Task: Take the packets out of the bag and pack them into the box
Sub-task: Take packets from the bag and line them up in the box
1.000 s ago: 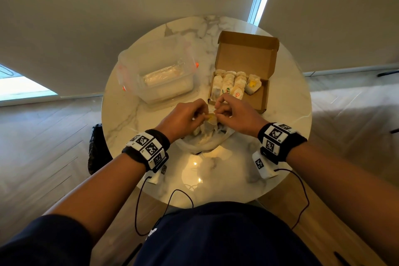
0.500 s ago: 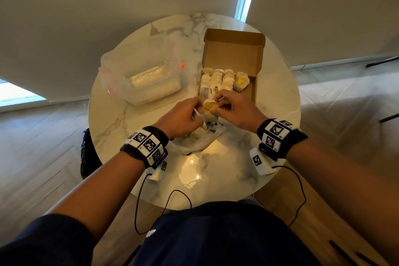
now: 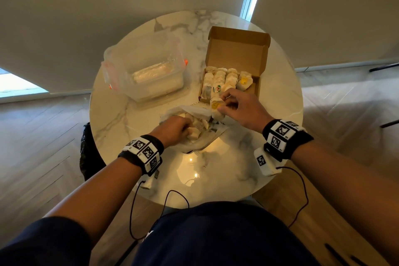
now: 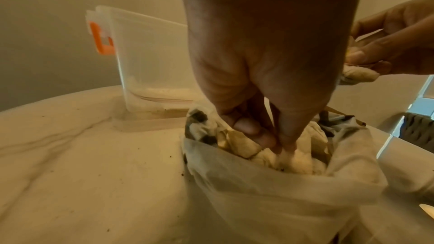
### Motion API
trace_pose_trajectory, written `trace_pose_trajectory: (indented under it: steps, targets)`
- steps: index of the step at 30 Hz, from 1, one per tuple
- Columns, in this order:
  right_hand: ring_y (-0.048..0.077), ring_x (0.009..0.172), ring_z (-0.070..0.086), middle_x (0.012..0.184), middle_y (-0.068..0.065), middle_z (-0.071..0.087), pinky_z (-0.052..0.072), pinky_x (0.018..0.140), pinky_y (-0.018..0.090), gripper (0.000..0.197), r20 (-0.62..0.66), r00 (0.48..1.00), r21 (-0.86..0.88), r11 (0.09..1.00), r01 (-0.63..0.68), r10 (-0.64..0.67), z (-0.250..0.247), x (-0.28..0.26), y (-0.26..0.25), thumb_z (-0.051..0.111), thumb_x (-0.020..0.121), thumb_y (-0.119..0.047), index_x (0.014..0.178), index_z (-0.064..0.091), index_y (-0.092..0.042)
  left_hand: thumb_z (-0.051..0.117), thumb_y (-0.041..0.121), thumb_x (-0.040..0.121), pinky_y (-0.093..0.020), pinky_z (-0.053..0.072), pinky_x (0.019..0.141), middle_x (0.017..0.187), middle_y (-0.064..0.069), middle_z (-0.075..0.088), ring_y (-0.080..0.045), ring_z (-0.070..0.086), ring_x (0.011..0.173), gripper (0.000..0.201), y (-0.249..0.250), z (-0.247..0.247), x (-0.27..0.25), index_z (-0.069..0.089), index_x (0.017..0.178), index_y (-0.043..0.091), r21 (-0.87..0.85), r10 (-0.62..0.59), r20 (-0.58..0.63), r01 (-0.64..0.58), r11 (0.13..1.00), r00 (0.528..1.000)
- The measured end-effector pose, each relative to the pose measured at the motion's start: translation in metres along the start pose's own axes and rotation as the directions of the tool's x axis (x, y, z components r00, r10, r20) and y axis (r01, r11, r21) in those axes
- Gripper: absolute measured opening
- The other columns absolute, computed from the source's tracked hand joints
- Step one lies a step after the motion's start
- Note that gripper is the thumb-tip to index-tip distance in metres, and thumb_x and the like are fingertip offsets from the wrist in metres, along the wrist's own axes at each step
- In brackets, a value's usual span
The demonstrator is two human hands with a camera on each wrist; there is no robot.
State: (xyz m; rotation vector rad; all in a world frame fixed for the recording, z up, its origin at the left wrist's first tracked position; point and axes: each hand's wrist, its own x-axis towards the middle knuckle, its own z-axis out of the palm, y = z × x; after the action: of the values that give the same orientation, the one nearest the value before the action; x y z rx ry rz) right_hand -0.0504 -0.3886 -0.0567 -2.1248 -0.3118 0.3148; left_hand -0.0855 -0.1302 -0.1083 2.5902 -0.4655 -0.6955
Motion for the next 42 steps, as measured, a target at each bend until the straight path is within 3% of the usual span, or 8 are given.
trace_pose_trajectory:
  steps: [5, 12, 19, 23, 26, 30, 36, 42]
  targets:
    - [0.007, 0.086, 0.068, 0.089, -0.004, 0.071, 0.058, 0.08, 0.028, 0.022, -0.003, 1.0, -0.02, 1.0, 0.013, -0.014, 0.003, 0.003, -0.001, 0.077, 0.085, -0.019, 0.104, 0.066, -0.018, 0.056, 0.022, 0.095, -0.029, 0.044, 0.066, 0.08, 0.0, 0.063, -0.017, 0.058, 0.074, 0.013, -0.005, -0.009, -0.008, 0.064, 0.087, 0.015, 0.009, -0.05, 0.009, 0.05, 0.999, 0.999]
    - [0.007, 0.091, 0.068, 0.098, -0.001, 0.072, 0.057, 0.08, 0.029, 0.025, 0.017, 0.998, -0.061, 0.996, 0.058, -0.057, 0.009, 0.006, -0.004, 0.075, 0.087, -0.014, 0.11, 0.067, -0.013, 0.058, 0.023, 0.093, -0.03, 0.045, 0.072, 0.088, 0.002, 0.058, -0.018, 0.058, 0.083, 0.013, -0.007, -0.005, -0.013, 0.065, 0.102, 0.018, 0.119, -0.126, 0.157, 0.108, 0.987, 0.98]
    - [-0.001, 0.089, 0.066, 0.095, -0.003, 0.072, 0.052, 0.08, 0.011, 0.025, -0.001, 1.0, -0.033, 0.999, 0.029, -0.029, 0.004, 0.011, -0.003, 0.074, 0.086, -0.011, 0.109, 0.065, -0.017, 0.061, 0.025, 0.089, -0.028, 0.041, 0.068, 0.088, 0.001, 0.058, -0.018, 0.057, 0.082, 0.006, -0.007, -0.011, -0.011, 0.058, 0.09, 0.02, 0.159, -0.127, 0.211, 0.094, 0.983, 0.969]
    - [0.004, 0.086, 0.068, 0.09, -0.006, 0.073, 0.053, 0.078, 0.014, 0.025, 0.069, 0.997, -0.013, 1.0, 0.029, -0.028, 0.007, 0.011, -0.005, 0.077, 0.086, -0.02, 0.107, 0.065, -0.015, 0.059, 0.025, 0.091, -0.027, 0.036, 0.063, 0.076, 0.007, 0.052, -0.015, 0.052, 0.075, 0.011, 0.0, -0.017, -0.01, 0.053, 0.082, 0.024, 0.094, -0.081, 0.146, 0.068, 0.993, 0.986]
    - [0.005, 0.081, 0.066, 0.087, -0.005, 0.072, 0.051, 0.073, 0.015, 0.026, 0.077, 0.997, -0.035, 0.999, 0.033, -0.03, 0.014, 0.011, -0.001, 0.076, 0.087, -0.026, 0.108, 0.065, -0.016, 0.058, 0.027, 0.094, -0.026, 0.037, 0.06, 0.076, 0.004, 0.055, -0.015, 0.051, 0.071, 0.017, 0.004, -0.025, -0.009, 0.054, 0.078, 0.022, 0.039, 0.033, 0.06, -0.036, 0.999, 0.998]
    - [-0.004, 0.076, 0.062, 0.086, -0.008, 0.07, 0.044, 0.066, 0.007, 0.023, 0.062, 0.997, -0.059, 0.997, 0.045, -0.041, 0.022, 0.01, 0.002, 0.076, 0.087, -0.03, 0.104, 0.066, -0.018, 0.059, 0.03, 0.097, -0.029, 0.046, 0.068, 0.088, 0.003, 0.063, -0.013, 0.056, 0.077, 0.015, 0.011, -0.04, -0.015, 0.064, 0.097, 0.017, -0.026, 0.143, -0.067, -0.145, 0.989, 0.987]
    - [0.006, 0.081, 0.066, 0.088, -0.003, 0.07, 0.055, 0.072, 0.019, 0.019, 0.074, 0.995, -0.01, 0.997, 0.071, -0.071, 0.034, 0.011, -0.004, 0.075, 0.089, -0.027, 0.102, 0.066, -0.016, 0.061, 0.03, 0.096, -0.01, 0.04, 0.063, 0.082, 0.013, 0.067, 0.002, 0.059, 0.072, 0.015, 0.021, -0.05, -0.02, 0.059, 0.109, 0.022, -0.23, 0.05, -0.223, -0.102, 0.968, 0.974]
    - [0.009, 0.085, 0.07, 0.091, -0.001, 0.072, 0.06, 0.079, 0.032, 0.02, 0.096, 0.993, 0.042, 0.997, 0.069, -0.073, 0.04, 0.011, -0.011, 0.074, 0.088, -0.024, 0.105, 0.066, -0.016, 0.064, 0.03, 0.094, -0.01, 0.044, 0.061, 0.078, 0.012, 0.071, 0.003, 0.063, 0.071, 0.017, 0.035, -0.05, -0.017, 0.054, 0.105, 0.023, -0.325, -0.02, -0.313, -0.087, 0.942, 0.95]
